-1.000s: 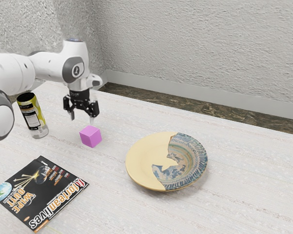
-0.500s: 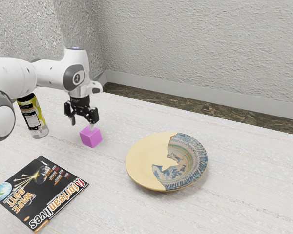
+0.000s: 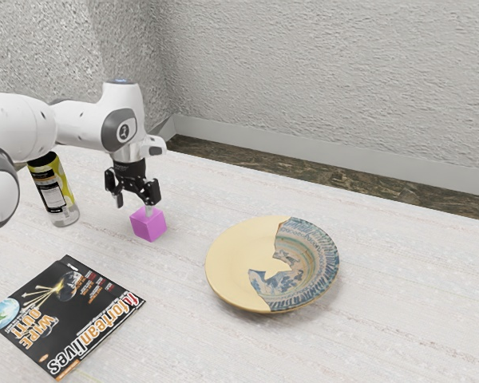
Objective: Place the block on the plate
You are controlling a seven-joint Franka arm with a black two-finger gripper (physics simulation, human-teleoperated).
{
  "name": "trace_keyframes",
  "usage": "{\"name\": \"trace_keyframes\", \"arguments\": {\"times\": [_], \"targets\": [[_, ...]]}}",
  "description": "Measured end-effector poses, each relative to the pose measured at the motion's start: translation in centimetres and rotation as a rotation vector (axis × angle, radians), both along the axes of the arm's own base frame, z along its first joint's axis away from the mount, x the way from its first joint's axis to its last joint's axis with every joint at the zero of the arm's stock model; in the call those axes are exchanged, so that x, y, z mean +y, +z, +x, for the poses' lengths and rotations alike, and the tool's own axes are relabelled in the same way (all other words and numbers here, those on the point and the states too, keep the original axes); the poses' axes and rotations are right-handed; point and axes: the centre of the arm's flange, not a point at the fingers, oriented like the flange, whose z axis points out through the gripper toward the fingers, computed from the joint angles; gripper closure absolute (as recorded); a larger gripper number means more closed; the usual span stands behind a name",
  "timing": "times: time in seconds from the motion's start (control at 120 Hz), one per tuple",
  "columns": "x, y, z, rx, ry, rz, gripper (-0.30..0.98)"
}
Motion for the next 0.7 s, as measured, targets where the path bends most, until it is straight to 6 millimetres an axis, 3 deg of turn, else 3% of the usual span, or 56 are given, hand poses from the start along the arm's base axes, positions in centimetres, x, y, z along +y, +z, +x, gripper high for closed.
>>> {"name": "trace_keyframes", "arguments": {"times": [0.342, 0.7], "targets": [[0.3, -0.7, 2.2, -0.024, -0.012, 0.003, 0.0], [-0.4, -2.3, 1.9, 0.0, -0.027, -0.009, 0.0]]}}
